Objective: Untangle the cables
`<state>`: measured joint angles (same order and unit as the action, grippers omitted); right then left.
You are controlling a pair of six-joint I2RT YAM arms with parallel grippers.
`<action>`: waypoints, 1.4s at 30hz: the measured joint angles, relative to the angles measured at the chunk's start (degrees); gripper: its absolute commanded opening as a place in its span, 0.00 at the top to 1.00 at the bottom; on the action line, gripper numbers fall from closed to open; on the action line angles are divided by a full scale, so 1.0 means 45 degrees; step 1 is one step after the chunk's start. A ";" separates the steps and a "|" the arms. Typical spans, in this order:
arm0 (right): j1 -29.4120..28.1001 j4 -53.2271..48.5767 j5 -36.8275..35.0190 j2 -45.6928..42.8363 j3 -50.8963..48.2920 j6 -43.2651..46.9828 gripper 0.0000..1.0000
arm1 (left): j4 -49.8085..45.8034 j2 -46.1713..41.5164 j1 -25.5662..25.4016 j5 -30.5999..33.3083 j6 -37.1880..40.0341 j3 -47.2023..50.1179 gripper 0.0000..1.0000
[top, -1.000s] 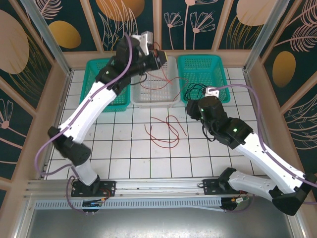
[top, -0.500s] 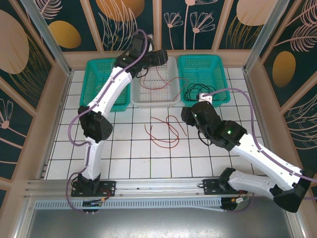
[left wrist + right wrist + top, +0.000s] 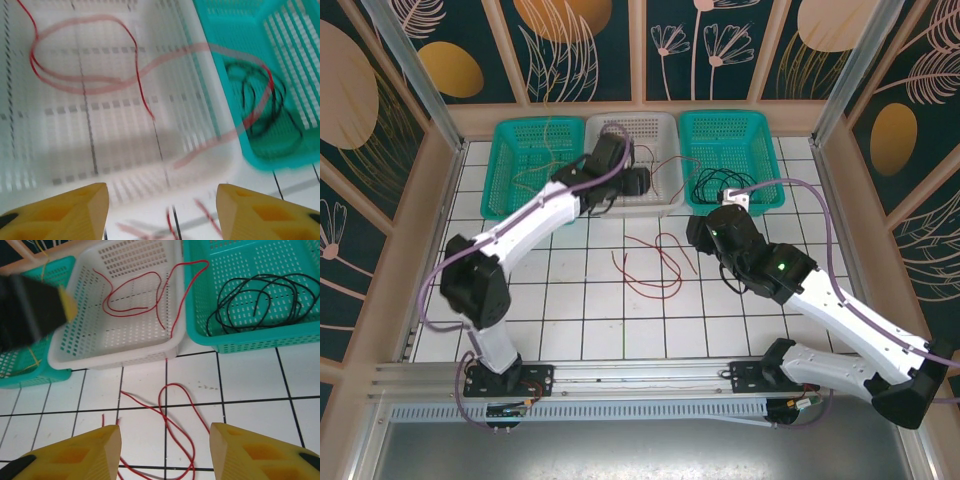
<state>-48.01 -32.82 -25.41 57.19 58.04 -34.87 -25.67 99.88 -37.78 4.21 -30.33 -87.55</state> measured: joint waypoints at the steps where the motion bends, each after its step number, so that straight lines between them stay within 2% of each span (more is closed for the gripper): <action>1: 0.0102 -0.0005 -0.0005 0.0000 -0.0068 -0.0010 0.50 | 0.0340 -0.0515 -0.0311 -0.0102 -0.0155 0.0840 0.43; 6: 0.0486 -0.0005 -0.0005 0.0005 -0.0175 -0.0010 0.50 | 0.1287 -0.1428 -0.1690 -0.0491 -0.0699 0.3351 0.39; 12: 0.0709 -0.0015 -0.0010 0.0010 -0.0175 -0.0068 0.50 | 0.1107 0.0665 -0.3196 -0.0622 -0.0549 0.2919 0.37; 16: 0.0767 -0.0112 -0.0058 -0.0005 -0.0175 -0.0282 0.50 | 0.0539 0.2059 -0.4061 -0.0636 -0.0272 0.2157 0.41; 21: 0.1141 -0.0306 -0.0155 -0.0175 -0.0180 -0.0491 0.51 | -0.0180 0.2943 -0.4891 -0.0685 0.0058 0.1554 0.56; 32: 0.1511 -0.0491 -0.0155 -0.0369 -0.0306 -0.0724 0.53 | -0.0510 0.3565 -0.5110 -0.0787 0.0078 0.1287 0.68; 38: 0.1593 -0.0500 -0.0345 -0.0393 -0.0418 -0.0724 0.53 | -0.0699 0.3968 -0.5197 -0.0826 0.0083 0.0903 0.68; 42: 0.1603 -0.0593 -0.0379 -0.0403 -0.0437 -0.0724 0.54 | -0.0831 0.4255 -0.5217 -0.0816 0.0121 0.0685 0.64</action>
<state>-40.80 -35.48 -27.11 55.37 56.07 -38.13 -29.41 119.02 -61.25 0.54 -29.78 -84.47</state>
